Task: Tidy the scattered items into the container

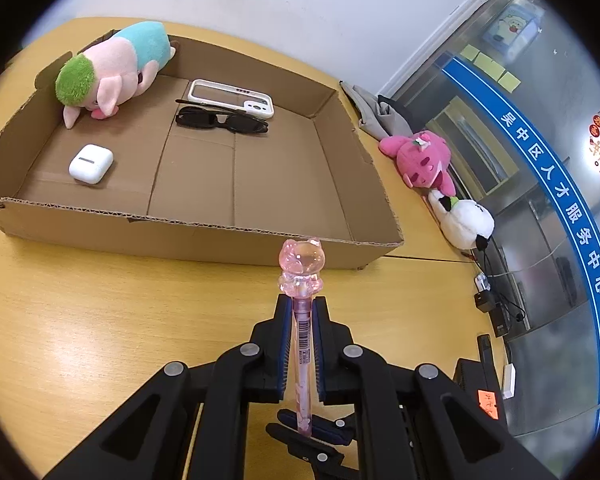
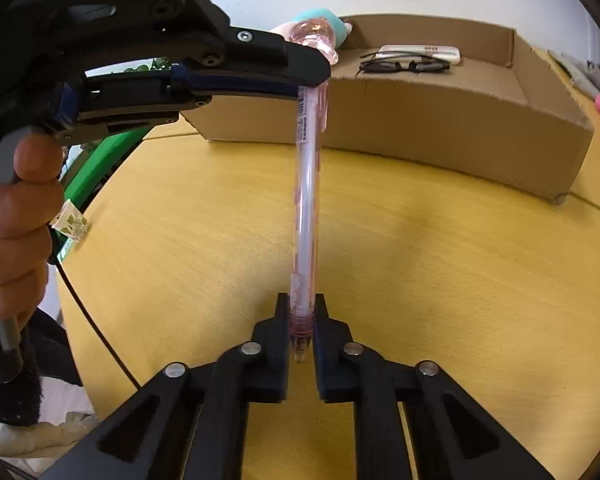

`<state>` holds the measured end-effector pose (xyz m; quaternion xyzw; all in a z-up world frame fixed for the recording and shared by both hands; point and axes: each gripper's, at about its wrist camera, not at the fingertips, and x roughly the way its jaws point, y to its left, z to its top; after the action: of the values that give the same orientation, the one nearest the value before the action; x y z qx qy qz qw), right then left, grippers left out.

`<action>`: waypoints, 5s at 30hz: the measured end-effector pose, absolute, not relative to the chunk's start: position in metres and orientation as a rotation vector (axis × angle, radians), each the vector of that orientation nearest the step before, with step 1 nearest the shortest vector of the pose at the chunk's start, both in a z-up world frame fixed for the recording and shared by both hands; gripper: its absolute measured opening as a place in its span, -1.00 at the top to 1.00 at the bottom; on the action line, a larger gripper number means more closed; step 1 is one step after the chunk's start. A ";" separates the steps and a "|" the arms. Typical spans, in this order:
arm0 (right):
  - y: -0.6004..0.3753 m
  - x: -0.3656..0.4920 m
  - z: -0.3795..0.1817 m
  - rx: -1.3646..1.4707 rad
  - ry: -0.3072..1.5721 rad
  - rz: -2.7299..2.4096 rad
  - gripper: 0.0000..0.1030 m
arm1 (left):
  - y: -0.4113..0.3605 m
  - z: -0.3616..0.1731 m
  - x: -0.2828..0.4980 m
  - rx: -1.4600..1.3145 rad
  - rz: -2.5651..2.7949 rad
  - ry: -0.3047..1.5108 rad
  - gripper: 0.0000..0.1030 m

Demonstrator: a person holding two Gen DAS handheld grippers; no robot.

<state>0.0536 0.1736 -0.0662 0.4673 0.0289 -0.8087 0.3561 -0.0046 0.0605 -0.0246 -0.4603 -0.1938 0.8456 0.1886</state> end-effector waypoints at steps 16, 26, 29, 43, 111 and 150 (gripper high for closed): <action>0.151 0.000 -0.015 1.076 0.076 -2.114 0.80 | 0.046 0.031 -0.070 -1.171 2.427 -0.422 0.82; 0.128 -0.096 0.011 1.129 0.052 -2.053 0.79 | 0.028 0.044 -0.166 -1.198 2.404 -0.373 0.80; 0.115 -0.125 0.001 1.201 0.016 -1.998 0.79 | 0.020 0.036 -0.189 -1.247 2.401 -0.354 0.81; 0.033 -0.205 -0.071 1.504 -0.128 -1.693 0.78 | -0.032 -0.038 -0.260 -1.576 2.340 -0.287 0.81; 0.170 -0.065 0.021 1.124 0.108 -2.430 -1.00 | -0.009 0.029 0.013 -1.066 3.043 -0.040 -0.54; 0.157 -0.082 0.001 1.160 0.186 -2.427 -1.00 | -0.025 -0.004 -0.013 -1.216 2.918 -0.253 -0.56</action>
<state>-0.0820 0.1566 0.0013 0.4195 0.0673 -0.8779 0.2208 -0.0128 -0.0253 -0.0038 -0.3835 -0.0798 0.9200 -0.0149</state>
